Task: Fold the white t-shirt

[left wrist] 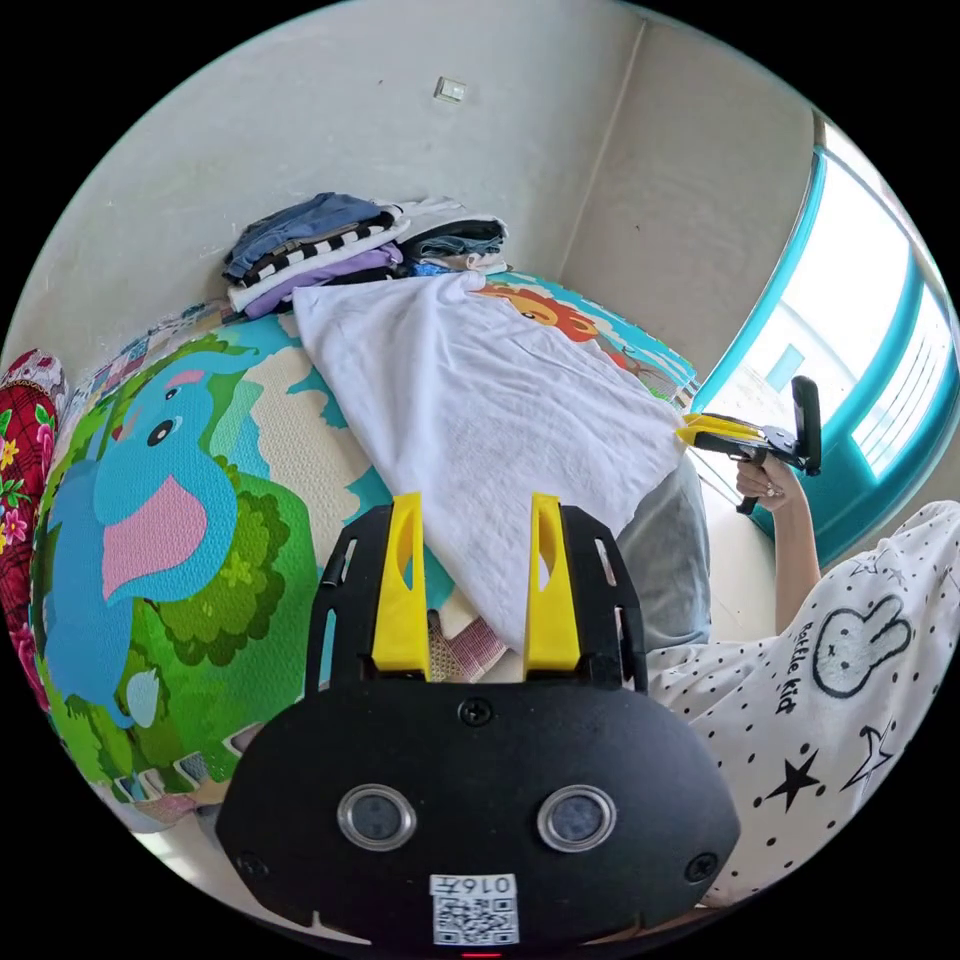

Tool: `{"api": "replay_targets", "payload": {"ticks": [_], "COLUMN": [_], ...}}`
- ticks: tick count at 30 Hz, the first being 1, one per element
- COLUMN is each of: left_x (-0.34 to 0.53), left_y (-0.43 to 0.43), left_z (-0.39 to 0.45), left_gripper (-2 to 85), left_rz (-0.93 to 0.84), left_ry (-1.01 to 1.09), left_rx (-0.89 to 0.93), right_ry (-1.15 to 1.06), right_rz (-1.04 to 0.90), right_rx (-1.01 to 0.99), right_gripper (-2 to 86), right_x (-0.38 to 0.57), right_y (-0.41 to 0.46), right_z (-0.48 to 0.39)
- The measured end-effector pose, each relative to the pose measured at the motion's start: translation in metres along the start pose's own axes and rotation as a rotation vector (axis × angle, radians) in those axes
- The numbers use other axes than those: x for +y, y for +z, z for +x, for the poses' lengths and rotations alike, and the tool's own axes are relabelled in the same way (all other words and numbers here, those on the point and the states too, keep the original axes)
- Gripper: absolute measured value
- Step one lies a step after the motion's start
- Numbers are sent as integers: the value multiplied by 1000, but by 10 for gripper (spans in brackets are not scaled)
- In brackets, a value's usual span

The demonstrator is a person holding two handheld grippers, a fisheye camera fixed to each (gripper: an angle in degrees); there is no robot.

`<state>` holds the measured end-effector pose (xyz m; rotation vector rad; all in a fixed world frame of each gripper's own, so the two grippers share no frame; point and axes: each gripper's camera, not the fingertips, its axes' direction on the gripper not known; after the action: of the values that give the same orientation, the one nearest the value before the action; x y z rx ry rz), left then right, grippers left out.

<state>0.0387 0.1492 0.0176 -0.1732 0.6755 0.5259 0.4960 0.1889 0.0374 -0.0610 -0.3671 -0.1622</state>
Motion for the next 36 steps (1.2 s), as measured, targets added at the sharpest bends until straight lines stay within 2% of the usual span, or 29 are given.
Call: {"api": "replay_targets", "payload": {"ticks": [9,14,16,20,24,28,36], "left_x": [6,11,15,22,25,17,-10], "left_y": [-21,-35,-45,-62,-68,-73,-93], "left_z": [-9,-25,-34,-49,-61,-73,-97], "left_gripper": [138,137,136,131,122,110,99], "left_rz": [-16,-47,-49,-85,-102,-105,-134], "left_ry": [9,-3,-23,-33,-48,-68,-26], "left_rx": [-7,3,-6,6,63,37,92], "right_ry": [-1,14,11,31,15,8,-5], "right_rz": [87,-56,-20,62,18,-34,31], "right_rx": [-37,-23,-9,-59,-73,-97,-76], "right_gripper": [142,146,147,148,148,146,139], "right_x": [56,94,100,97,88,84,95], "right_y": [-55,-53,-58,-67,-54,-36,-62], "right_z": [19,31,30,36,39,41,42]}}
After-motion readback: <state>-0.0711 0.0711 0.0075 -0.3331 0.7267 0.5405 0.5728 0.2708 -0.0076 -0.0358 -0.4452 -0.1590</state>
